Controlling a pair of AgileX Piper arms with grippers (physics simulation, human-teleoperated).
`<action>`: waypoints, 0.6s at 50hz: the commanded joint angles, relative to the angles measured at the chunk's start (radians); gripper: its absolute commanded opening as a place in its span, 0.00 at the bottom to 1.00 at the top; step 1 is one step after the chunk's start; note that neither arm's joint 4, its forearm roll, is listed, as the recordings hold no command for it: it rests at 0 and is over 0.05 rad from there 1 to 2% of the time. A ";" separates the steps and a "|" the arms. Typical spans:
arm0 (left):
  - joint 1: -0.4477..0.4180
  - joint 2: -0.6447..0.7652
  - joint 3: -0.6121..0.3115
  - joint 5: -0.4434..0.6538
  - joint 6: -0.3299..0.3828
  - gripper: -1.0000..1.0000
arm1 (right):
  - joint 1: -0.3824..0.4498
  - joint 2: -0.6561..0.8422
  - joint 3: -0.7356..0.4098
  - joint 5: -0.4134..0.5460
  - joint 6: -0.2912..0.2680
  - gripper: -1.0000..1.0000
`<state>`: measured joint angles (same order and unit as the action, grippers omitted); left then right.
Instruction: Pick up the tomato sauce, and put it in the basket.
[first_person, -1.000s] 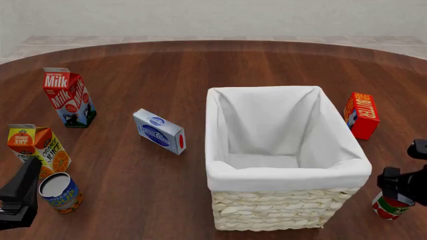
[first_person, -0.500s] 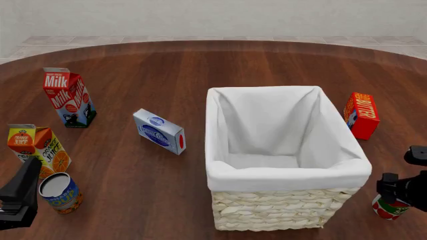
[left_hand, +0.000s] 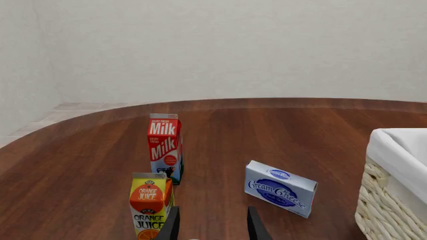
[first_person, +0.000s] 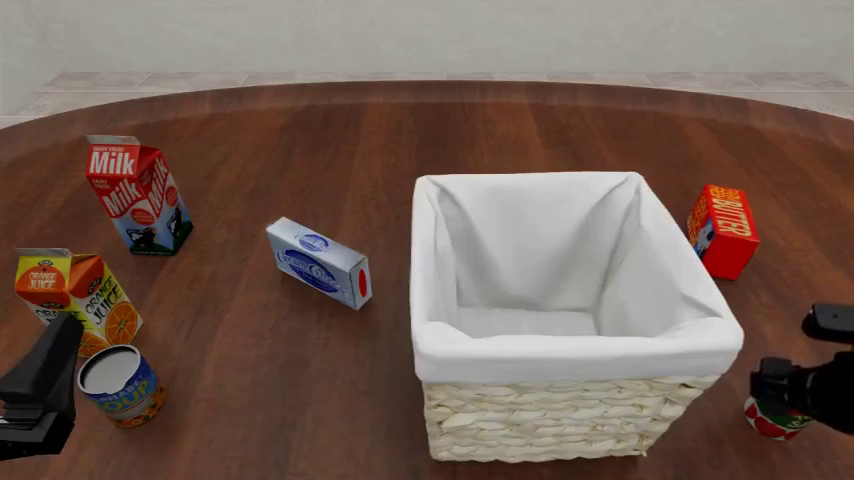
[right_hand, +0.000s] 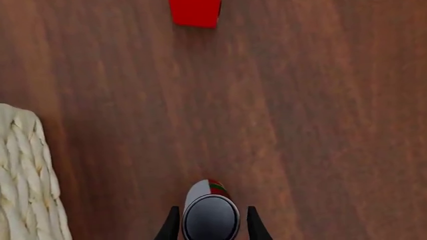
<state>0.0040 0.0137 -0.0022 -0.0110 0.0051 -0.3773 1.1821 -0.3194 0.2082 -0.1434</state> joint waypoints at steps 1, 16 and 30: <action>0.000 0.000 0.000 0.000 0.000 1.00 | -0.003 0.025 0.018 -0.027 -0.009 1.00; 0.000 0.000 0.000 0.000 0.000 1.00 | -0.011 0.085 0.035 -0.082 -0.019 1.00; 0.000 0.000 0.000 0.000 0.000 1.00 | 0.018 0.048 0.041 -0.063 -0.015 0.00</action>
<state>0.0040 0.0137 -0.0022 -0.0110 0.0052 -0.3745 1.2458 -0.2845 0.1400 -0.1681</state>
